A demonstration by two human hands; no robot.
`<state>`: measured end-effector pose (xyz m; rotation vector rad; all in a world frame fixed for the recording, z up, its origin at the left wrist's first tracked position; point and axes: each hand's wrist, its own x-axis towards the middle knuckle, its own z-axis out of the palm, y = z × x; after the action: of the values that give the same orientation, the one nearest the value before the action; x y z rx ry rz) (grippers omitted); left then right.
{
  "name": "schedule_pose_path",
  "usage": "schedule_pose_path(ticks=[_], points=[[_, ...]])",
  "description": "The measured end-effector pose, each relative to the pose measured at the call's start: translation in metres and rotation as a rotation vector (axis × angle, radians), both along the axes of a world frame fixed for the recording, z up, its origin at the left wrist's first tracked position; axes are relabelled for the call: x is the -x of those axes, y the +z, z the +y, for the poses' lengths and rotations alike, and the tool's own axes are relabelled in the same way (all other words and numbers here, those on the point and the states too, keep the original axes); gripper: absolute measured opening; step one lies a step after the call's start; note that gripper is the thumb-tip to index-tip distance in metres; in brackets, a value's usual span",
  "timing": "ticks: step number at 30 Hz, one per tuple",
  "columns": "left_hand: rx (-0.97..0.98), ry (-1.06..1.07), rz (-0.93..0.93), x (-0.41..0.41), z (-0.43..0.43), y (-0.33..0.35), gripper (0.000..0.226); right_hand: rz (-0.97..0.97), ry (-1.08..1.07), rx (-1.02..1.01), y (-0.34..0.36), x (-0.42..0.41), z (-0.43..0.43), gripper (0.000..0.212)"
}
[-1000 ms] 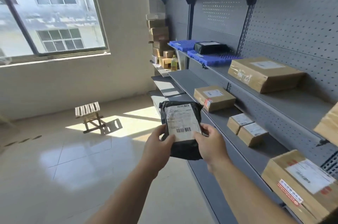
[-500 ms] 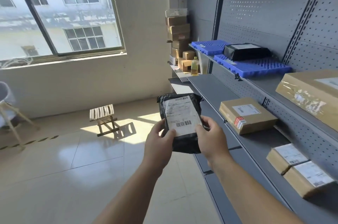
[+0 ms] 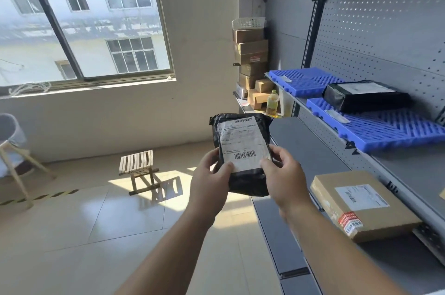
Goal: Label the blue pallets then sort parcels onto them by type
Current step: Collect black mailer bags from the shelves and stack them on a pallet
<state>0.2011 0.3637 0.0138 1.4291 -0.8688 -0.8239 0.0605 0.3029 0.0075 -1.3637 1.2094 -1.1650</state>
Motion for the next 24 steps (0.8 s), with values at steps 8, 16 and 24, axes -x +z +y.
schedule_pose_path(ticks=[8,16,24], points=[[0.07,-0.175,0.046,-0.029,-0.146,0.013,0.032,0.077,-0.212,0.103,0.018,-0.018,-0.113,0.034],[0.077,-0.489,0.039,-0.01,-0.272,0.039,0.036,0.085,-0.563,0.14,0.043,0.003,-0.182,0.038],[0.127,-0.759,-0.053,0.083,-0.341,0.049,0.03,0.127,-0.898,0.147,0.051,0.081,-0.21,0.039]])
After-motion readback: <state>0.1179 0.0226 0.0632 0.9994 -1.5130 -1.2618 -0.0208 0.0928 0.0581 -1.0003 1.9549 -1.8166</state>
